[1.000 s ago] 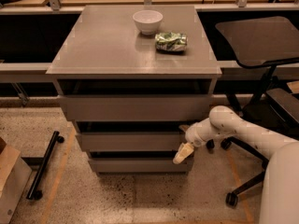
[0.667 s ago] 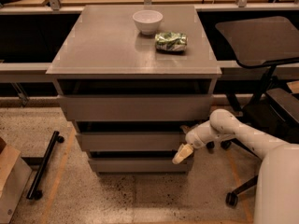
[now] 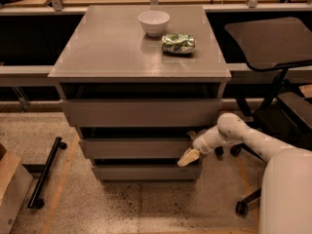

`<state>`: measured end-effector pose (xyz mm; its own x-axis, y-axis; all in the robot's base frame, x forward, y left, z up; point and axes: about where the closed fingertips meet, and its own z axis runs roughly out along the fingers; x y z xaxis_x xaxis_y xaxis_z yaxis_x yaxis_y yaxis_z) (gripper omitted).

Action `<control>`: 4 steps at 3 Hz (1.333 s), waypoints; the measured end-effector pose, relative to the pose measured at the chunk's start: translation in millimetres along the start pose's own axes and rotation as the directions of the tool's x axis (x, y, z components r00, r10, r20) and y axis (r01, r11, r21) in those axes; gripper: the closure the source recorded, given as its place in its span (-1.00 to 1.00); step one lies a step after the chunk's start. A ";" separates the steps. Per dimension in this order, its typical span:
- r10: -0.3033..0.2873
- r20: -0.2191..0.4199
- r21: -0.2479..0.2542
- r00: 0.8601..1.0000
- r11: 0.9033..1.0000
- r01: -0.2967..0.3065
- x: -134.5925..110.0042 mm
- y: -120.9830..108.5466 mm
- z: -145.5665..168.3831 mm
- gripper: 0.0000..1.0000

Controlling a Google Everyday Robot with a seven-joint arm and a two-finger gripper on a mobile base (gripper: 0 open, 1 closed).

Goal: Open middle drawer

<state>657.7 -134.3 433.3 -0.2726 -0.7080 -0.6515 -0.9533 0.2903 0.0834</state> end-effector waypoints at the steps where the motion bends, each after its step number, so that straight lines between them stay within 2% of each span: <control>1: 0.000 0.000 0.000 1.000 1.000 0.000 -2.2 0.3 -2.5 -0.05; 2: 0.000 0.000 0.000 1.000 1.000 0.000 -6.5 0.7 -7.9 0.41; 3: 0.000 0.000 0.000 1.000 1.000 0.000 -7.6 0.8 -9.2 0.41; 4: 0.000 0.000 0.000 1.000 1.000 0.000 -7.6 0.8 -9.1 -0.08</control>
Offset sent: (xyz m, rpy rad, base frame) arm -0.1977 0.0812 0.0193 -0.0381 0.3623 0.0368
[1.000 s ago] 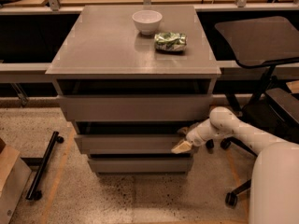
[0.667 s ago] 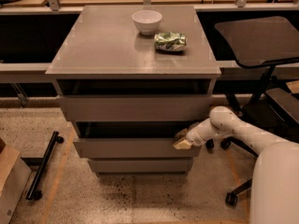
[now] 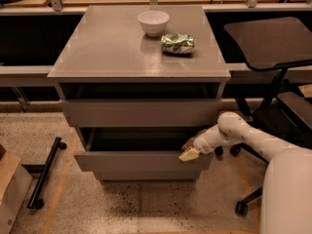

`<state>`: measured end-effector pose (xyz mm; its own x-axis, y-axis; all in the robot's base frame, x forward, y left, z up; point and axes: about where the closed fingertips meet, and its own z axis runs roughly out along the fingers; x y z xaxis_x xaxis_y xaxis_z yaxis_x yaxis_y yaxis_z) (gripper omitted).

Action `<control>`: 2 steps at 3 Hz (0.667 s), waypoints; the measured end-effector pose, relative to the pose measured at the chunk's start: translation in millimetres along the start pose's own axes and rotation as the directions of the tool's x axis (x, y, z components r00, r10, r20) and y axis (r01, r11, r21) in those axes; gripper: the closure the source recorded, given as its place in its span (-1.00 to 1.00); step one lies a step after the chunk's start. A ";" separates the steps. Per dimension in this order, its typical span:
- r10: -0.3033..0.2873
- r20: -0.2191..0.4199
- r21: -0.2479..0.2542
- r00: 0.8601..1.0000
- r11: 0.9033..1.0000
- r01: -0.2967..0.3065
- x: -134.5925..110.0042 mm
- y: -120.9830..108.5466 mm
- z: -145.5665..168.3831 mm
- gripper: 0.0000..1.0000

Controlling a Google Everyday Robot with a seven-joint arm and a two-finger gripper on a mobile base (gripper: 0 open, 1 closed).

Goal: Open middle drawer

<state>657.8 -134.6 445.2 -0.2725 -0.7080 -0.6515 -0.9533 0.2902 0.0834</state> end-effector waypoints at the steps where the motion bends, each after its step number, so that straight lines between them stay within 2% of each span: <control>1: 0.031 -0.024 -0.033 0.999 0.999 -0.032 6.3 12.0 4.3 -0.54; 2: 0.032 -0.024 -0.033 0.999 0.999 -0.032 4.6 12.2 2.4 -0.97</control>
Offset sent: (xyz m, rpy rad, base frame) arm -0.1219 0.0077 -0.0331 -0.0105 0.3752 -0.1197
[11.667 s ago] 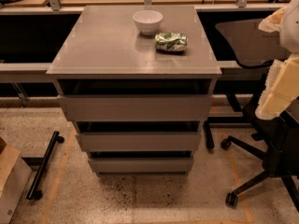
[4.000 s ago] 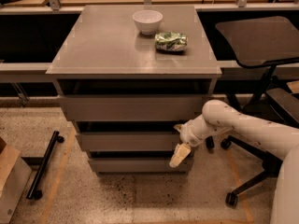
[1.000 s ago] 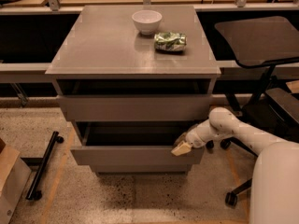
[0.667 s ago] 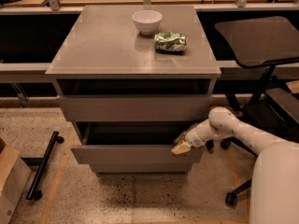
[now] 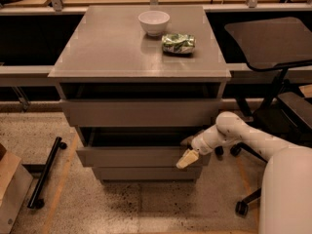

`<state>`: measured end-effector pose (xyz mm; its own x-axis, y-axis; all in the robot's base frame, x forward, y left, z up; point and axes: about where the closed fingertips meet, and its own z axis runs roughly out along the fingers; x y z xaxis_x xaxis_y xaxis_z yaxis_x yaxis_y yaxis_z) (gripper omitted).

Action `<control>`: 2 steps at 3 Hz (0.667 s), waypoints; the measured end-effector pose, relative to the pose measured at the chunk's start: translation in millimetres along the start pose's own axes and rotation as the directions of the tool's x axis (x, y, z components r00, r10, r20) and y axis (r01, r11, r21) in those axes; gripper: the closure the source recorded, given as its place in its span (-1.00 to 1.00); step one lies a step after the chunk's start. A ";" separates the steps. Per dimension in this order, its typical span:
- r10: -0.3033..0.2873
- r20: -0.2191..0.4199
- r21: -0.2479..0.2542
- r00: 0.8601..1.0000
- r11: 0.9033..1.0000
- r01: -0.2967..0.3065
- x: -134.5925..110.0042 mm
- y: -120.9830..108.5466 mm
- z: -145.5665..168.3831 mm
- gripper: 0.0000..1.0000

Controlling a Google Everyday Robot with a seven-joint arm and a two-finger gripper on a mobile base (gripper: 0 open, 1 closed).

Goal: Open middle drawer

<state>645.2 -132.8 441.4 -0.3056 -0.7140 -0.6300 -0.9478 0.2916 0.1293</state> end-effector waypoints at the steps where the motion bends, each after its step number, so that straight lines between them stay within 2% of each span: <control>1: 0.000 0.000 0.000 1.000 1.000 0.000 0.0 0.1 -0.1 -1.00; 2: 0.121 -0.047 -0.085 0.992 0.988 -0.125 14.7 45.0 3.7 -1.00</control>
Offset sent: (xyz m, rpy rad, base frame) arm -0.1514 0.0118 -0.0321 -0.0090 0.4907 -0.1291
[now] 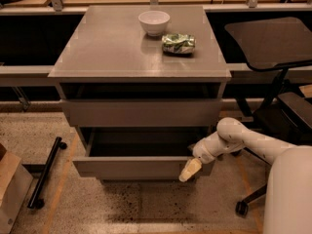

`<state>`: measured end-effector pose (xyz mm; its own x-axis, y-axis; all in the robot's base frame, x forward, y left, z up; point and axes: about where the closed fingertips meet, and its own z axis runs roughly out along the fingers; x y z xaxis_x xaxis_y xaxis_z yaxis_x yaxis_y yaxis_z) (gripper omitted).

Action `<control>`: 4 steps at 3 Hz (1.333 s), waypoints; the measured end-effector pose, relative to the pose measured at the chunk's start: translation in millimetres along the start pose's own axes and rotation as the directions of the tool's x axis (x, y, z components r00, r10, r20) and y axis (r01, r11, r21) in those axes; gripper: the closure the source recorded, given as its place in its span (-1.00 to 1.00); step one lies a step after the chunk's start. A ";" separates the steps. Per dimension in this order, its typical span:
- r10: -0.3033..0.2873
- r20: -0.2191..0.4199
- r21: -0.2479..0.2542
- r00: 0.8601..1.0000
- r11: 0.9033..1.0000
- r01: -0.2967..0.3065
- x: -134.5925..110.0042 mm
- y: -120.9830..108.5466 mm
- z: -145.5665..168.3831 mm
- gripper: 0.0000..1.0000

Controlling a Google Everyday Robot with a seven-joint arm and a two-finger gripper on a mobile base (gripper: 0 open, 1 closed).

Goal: Open middle drawer

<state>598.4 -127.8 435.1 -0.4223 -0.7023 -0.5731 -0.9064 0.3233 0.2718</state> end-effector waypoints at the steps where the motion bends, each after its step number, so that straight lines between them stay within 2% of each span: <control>1: 0.000 0.000 -0.012 1.000 1.000 0.000 0.2 0.4 3.0 -1.00; 2: 0.044 -0.041 -0.083 0.998 0.995 -0.048 12.7 20.8 11.2 -1.00; 3: 0.044 -0.041 -0.083 0.998 0.995 -0.048 12.0 21.2 10.2 -1.00; 4: 0.087 -0.109 -0.172 0.990 0.980 -0.105 26.0 64.0 1.7 -1.00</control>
Offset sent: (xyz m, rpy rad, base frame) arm -0.0629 0.0051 -0.0179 -0.0116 0.2526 0.0428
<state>529.4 -124.4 436.3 -0.4964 -0.7363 -0.4599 -0.8427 0.2815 0.4590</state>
